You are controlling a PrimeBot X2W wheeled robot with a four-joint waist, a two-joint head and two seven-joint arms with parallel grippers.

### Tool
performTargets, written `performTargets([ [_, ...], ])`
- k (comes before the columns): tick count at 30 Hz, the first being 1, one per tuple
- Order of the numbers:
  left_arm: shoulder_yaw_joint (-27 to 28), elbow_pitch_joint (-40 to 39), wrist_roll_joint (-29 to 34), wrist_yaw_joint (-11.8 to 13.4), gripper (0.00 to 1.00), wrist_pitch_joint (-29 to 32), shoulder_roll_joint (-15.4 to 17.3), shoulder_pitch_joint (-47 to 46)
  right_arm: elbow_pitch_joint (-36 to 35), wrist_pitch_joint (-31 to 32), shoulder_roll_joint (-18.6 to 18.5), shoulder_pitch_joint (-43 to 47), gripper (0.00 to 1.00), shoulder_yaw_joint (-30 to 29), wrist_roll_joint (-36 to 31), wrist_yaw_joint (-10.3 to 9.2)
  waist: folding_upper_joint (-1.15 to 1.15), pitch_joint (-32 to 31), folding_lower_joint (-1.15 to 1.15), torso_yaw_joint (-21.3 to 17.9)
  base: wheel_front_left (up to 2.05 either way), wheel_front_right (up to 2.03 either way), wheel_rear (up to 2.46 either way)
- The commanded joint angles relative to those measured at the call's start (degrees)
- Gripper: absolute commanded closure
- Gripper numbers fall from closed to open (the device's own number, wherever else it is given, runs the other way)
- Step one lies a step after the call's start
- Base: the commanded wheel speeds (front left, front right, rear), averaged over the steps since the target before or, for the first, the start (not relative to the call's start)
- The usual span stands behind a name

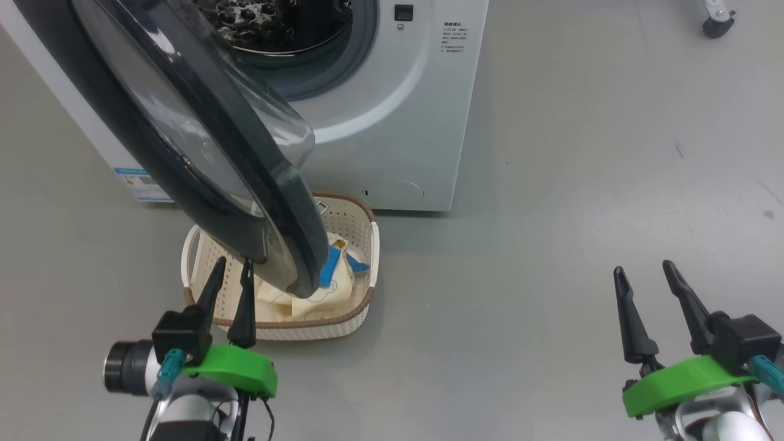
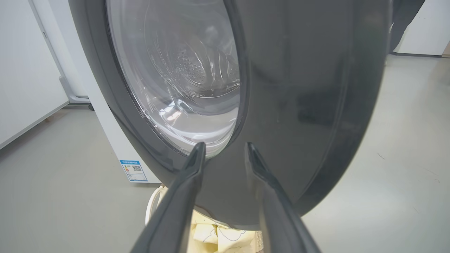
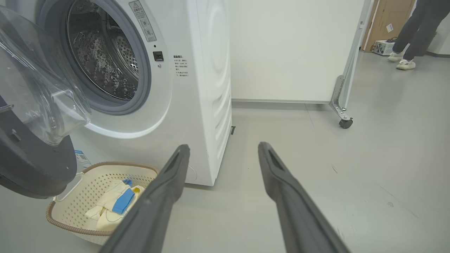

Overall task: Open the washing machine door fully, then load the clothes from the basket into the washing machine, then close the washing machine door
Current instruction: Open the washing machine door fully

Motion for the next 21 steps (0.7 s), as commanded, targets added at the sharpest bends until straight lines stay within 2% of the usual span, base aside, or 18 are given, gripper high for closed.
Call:
performTargets([
  [1, 2.14, -1.53, 0.41, -0.09, 0.71, -0.80, 0.92, -1.97, -2.03, -0.03, -0.46, -1.15, 0.00, 1.37, 0.39, 0.43, 0.00, 0.14, 0.00, -0.04, 0.00, 0.00, 0.00],
  [3, 2.17, -1.48, 0.46, -0.15, 1.00, -0.80, 0.92, -2.16, -1.95, -0.06, -0.46, -1.25, 0.00, 1.41, 0.51, 0.43, 0.00, 0.24, 0.00, -0.10, 0.00, 0.00, 0.00],
  [13, 2.85, -2.12, 0.66, 0.03, 1.00, -0.80, 1.00, -3.25, -1.68, -0.28, -0.46, -1.57, 0.00, 1.01, 0.83, 0.43, 0.00, 0.43, 0.00, -0.03, 0.00, 0.00, 0.00],
  [21, 5.58, -7.66, 2.76, 3.93, 1.00, -0.80, 2.57, -7.50, -1.21, -0.42, -0.46, -1.60, 0.00, 0.67, 1.04, 0.43, 0.00, 0.31, 0.00, 0.38, 0.00, 0.00, 0.00],
])
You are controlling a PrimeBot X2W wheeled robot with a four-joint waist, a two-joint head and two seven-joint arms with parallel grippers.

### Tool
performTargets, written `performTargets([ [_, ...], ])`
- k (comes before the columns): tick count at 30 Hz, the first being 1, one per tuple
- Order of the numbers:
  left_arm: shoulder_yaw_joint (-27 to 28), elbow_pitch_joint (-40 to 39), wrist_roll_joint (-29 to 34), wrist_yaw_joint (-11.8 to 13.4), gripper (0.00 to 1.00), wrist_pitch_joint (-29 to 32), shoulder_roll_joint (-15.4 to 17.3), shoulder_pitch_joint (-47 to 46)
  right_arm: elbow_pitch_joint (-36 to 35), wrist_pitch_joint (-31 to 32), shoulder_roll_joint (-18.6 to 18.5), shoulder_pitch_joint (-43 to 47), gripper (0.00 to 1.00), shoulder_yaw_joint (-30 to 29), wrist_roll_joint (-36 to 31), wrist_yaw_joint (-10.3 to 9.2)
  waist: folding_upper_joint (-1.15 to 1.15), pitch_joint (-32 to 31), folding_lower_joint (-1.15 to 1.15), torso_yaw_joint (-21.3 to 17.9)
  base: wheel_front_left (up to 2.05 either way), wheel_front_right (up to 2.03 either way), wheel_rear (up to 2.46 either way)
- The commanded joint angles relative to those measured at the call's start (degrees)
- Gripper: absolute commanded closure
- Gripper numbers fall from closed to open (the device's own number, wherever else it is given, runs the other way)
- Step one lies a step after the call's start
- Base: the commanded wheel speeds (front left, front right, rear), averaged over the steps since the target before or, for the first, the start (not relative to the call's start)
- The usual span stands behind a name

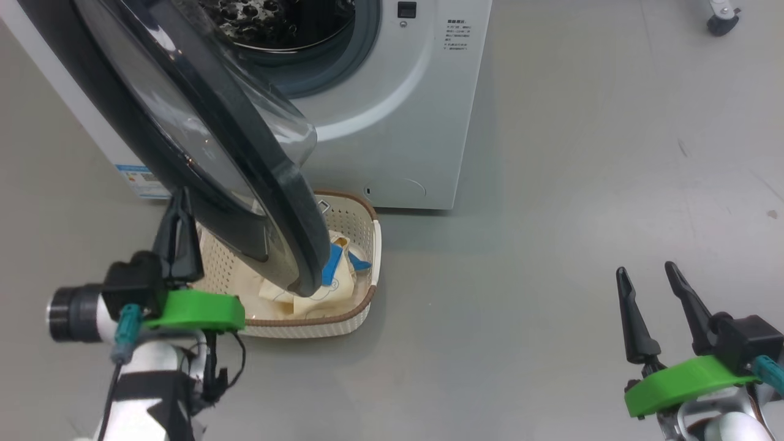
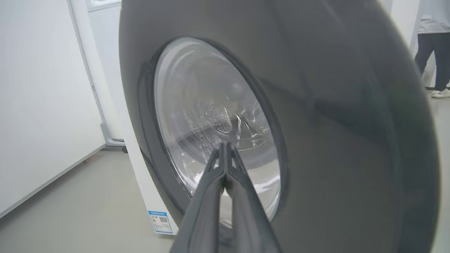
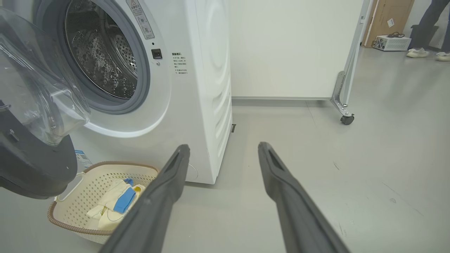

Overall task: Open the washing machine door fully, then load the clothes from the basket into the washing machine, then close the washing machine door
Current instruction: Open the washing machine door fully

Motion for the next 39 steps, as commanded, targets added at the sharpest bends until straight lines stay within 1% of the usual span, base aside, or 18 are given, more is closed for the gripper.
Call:
performTargets([
  [1, 2.70, -3.89, 0.90, 1.15, 1.00, -0.80, 1.84, -3.50, -1.65, -0.40, -0.47, -1.57, 0.00, 0.94, 0.46, 0.43, 0.00, -0.02, -0.01, 0.01, 0.00, 0.00, 0.00],
  [4, 3.78, -8.59, 1.62, 2.63, 1.00, -0.80, 2.60, -5.36, -1.63, -0.40, -0.47, -1.56, 0.00, 0.76, 0.47, 0.43, 0.00, -0.05, -0.01, 0.02, 0.00, 0.00, 0.00],
  [8, 3.41, -15.58, 2.49, 3.17, 1.00, -0.80, 2.88, -7.35, -1.51, -0.42, -0.47, -1.50, 0.00, 0.46, 0.54, 0.43, 0.00, -0.31, -0.01, 0.04, 0.00, 0.00, 0.00],
  [12, 0.74, -21.41, 3.51, 2.82, 1.00, -0.80, 2.44, -8.70, -1.38, -0.42, -0.47, -1.42, 0.00, 0.46, 0.75, 0.43, 0.00, -0.61, -0.01, -0.06, 0.00, 0.00, 0.00],
  [17, -4.47, -24.60, 3.14, 1.39, 1.00, -0.39, 1.35, -9.35, -1.34, -0.43, -0.47, -1.37, 0.00, 0.87, 1.04, 0.43, 0.00, -0.90, -0.01, -0.52, 0.00, 0.00, 0.00],
  [23, -12.50, -24.75, -0.49, -0.32, 1.00, 2.72, 0.25, -8.57, -1.07, -0.47, -0.47, -1.16, 0.00, 1.40, 1.32, 0.43, 0.00, -1.00, -0.01, -1.28, 0.00, 0.00, 0.00],
  [26, -16.41, -23.39, -3.04, -0.49, 1.00, 4.11, 0.04, -7.88, -0.94, -0.44, -0.47, -1.17, 0.00, 1.64, 1.50, 0.43, 0.00, -0.94, -0.01, -1.66, 0.00, 0.00, 0.00],
  [29, -19.26, -21.33, -5.59, 0.08, 1.00, 5.02, -0.05, -7.24, -0.75, -0.47, -0.47, -1.26, 0.00, 1.81, 1.61, 0.43, 0.00, -0.95, -0.01, -2.02, 0.00, 0.00, 0.00],
  [33, -22.93, -18.34, -9.61, 1.68, 1.00, 5.42, -0.08, -6.74, -0.51, -0.52, -0.47, -1.16, 0.00, 1.84, 1.69, 0.43, 0.00, -1.20, -0.01, -2.25, 0.00, 0.00, 0.00],
  [34, -22.93, -18.34, -9.61, 1.68, 1.00, 5.42, -0.08, -6.74, -0.51, -0.52, -0.47, -1.16, 0.00, 1.84, 1.69, 0.43, 0.00, -1.20, -0.01, -2.25, 0.00, 0.00, 0.00],
  [39, -25.36, -13.75, -13.26, 4.05, 1.00, 5.12, -0.09, -6.94, -0.53, -0.45, -0.47, -1.07, 0.00, 2.02, 1.97, 0.43, 0.00, -1.22, -0.01, -2.36, 0.00, 0.00, 0.00],
])
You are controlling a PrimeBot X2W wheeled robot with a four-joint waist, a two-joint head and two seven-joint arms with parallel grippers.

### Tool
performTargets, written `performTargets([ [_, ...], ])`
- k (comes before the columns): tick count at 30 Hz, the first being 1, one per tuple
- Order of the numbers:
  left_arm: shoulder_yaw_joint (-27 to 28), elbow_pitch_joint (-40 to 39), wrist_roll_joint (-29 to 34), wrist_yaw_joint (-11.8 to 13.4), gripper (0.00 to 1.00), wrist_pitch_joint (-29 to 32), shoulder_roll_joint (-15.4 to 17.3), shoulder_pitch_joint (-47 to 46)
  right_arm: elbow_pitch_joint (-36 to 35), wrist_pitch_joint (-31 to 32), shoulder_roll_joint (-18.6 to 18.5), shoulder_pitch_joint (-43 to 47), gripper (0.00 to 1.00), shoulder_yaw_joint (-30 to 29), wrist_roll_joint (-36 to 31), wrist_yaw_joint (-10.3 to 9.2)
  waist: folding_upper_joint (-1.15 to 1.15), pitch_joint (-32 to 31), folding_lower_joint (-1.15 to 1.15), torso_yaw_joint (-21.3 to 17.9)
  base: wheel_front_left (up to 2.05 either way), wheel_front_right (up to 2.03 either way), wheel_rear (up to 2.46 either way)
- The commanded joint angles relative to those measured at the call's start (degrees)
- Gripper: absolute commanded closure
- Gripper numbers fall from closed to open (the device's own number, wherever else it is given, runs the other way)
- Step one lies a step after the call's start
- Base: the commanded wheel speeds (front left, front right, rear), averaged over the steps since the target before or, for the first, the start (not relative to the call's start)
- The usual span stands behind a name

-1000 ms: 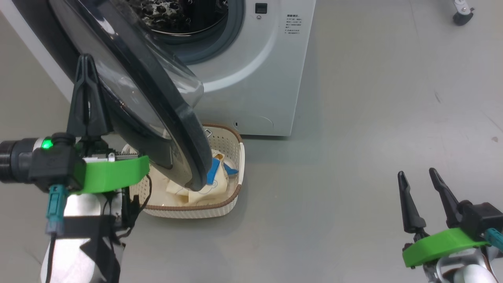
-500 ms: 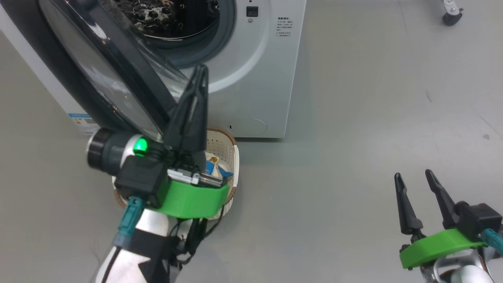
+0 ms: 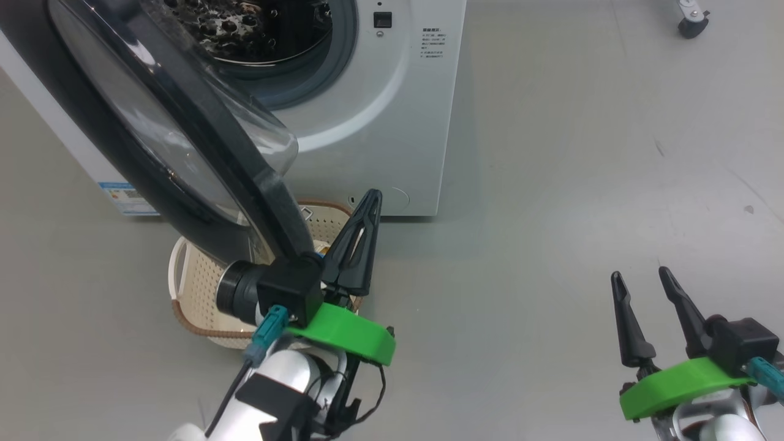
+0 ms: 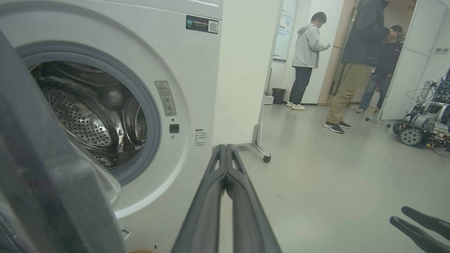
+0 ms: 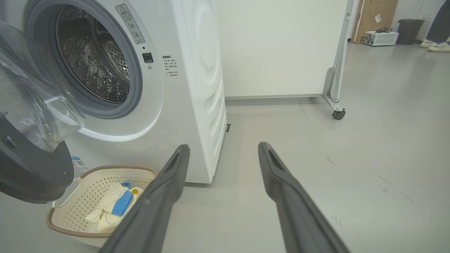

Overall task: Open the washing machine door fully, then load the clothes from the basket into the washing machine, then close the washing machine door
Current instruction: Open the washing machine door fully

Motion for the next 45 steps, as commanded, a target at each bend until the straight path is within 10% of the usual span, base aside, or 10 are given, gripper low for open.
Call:
performTargets([
  [1, 1.67, -1.19, -0.51, 0.38, 1.00, -0.20, 0.29, -1.85, -1.61, -0.41, -0.49, -1.09, 0.00, 1.29, 0.29, 0.43, 0.00, 0.02, 0.00, 0.03, 0.00, 0.00, 0.00],
  [21, 4.58, 14.58, -3.82, 4.10, 1.00, -2.31, 1.20, -7.30, -1.46, -0.52, -0.49, -2.06, 0.00, 1.64, -0.67, 0.43, 0.00, 1.02, 0.00, -0.28, 0.00, 0.00, 0.00],
  [45, 5.57, 12.57, -4.42, 7.52, 1.00, -2.65, 4.15, -2.79, -1.57, -1.02, -0.49, -2.24, 0.00, 1.10, -0.70, 0.43, 0.00, 1.68, 0.00, 1.93, 0.00, 0.00, 0.00],
])
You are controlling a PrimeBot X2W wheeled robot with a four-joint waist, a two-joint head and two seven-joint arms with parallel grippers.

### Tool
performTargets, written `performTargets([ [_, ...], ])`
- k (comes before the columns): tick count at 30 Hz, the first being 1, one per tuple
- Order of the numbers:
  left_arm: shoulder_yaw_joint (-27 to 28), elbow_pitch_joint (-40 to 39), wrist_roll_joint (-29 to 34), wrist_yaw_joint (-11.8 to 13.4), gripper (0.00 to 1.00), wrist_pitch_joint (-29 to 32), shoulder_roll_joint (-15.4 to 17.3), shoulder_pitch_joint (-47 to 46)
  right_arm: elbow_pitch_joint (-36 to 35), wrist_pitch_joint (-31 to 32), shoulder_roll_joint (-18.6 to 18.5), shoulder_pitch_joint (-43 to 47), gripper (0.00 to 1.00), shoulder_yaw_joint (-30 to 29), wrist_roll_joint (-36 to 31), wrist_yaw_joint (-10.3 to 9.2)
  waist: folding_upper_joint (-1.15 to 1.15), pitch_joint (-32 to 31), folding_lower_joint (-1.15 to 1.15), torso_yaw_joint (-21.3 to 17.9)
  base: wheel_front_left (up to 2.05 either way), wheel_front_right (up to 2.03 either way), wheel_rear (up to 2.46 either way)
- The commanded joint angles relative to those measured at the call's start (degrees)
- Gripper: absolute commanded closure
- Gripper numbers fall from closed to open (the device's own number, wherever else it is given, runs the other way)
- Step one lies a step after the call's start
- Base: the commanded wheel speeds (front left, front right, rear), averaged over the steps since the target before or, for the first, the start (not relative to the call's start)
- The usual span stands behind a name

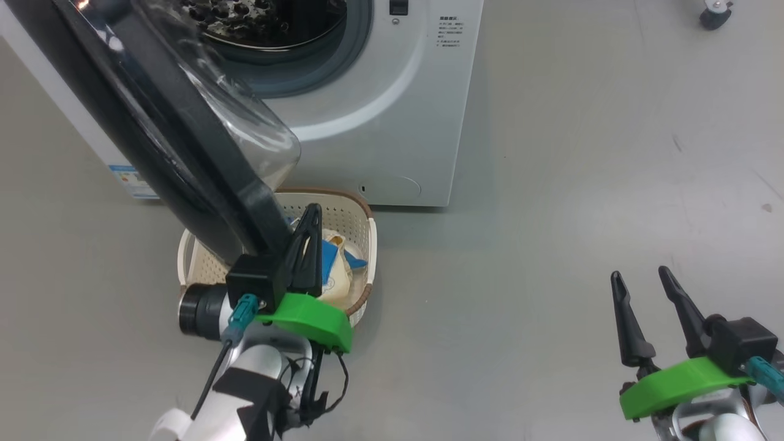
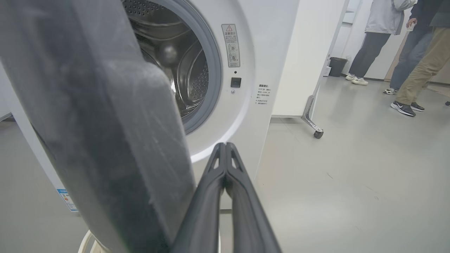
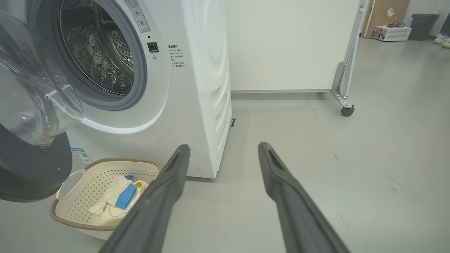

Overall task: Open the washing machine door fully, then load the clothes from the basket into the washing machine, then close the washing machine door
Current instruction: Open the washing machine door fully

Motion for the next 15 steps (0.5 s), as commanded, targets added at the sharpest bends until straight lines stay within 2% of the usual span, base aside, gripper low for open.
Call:
performTargets([
  [1, 3.35, -1.40, 0.27, 1.25, 1.00, 0.07, 2.96, -0.50, -1.81, -0.95, -0.49, -2.18, 0.00, 0.87, -0.21, 0.43, 0.00, 0.02, 0.00, 0.36, 0.00, 0.00, 0.00],
  [15, 2.99, -8.75, 1.79, 5.25, 1.00, 1.15, 5.83, 5.17, -2.48, -0.51, -0.49, -1.88, 0.00, 0.09, -1.47, 0.43, 0.00, -0.25, 0.00, 5.68, 0.00, 0.00, 0.00],
])
